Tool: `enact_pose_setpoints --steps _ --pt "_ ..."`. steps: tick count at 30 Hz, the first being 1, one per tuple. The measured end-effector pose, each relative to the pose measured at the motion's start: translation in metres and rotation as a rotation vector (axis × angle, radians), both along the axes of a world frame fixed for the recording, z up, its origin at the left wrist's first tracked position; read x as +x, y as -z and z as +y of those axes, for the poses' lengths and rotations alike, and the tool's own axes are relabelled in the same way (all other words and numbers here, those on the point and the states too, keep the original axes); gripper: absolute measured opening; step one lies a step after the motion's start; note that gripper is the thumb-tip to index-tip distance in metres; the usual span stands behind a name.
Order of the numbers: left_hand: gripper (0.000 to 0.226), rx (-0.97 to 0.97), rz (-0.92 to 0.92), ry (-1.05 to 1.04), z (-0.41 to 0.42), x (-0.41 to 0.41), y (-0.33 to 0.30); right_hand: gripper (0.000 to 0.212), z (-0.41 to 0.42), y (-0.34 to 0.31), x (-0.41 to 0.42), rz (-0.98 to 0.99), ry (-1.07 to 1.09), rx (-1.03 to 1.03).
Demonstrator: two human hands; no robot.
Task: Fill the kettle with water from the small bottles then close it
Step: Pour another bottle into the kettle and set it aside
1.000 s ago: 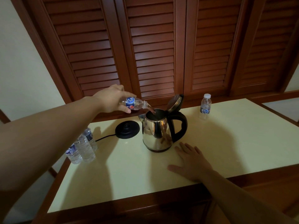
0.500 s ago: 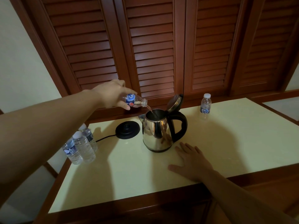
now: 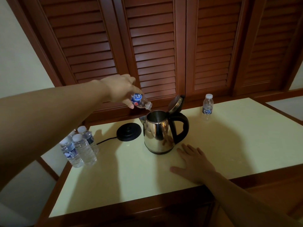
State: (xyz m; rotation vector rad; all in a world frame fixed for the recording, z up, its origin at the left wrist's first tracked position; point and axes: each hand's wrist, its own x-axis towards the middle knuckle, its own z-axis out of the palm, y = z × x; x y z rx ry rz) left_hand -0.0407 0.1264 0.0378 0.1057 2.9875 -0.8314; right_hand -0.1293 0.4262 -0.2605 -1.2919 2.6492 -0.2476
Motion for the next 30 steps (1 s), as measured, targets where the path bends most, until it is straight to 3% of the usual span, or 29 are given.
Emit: enact_pose_setpoints --steps 9,19,24,30 --pt "0.076 -0.116 -0.016 0.043 0.013 -0.009 -0.004 0.107 0.000 -0.001 0.002 -0.008 0.003 0.002" --pt "0.074 -0.121 0.056 0.007 0.013 -0.005 -0.001 0.108 0.000 -0.001 0.001 -0.004 0.000 0.001" --pt "0.075 0.274 0.154 -0.174 0.002 0.007 0.024 0.108 0.000 -0.002 0.001 -0.009 0.005 -0.011" --pt "0.064 0.766 0.388 -0.278 -0.012 0.037 0.102 0.107 0.000 -0.001 0.001 -0.010 0.012 0.004"
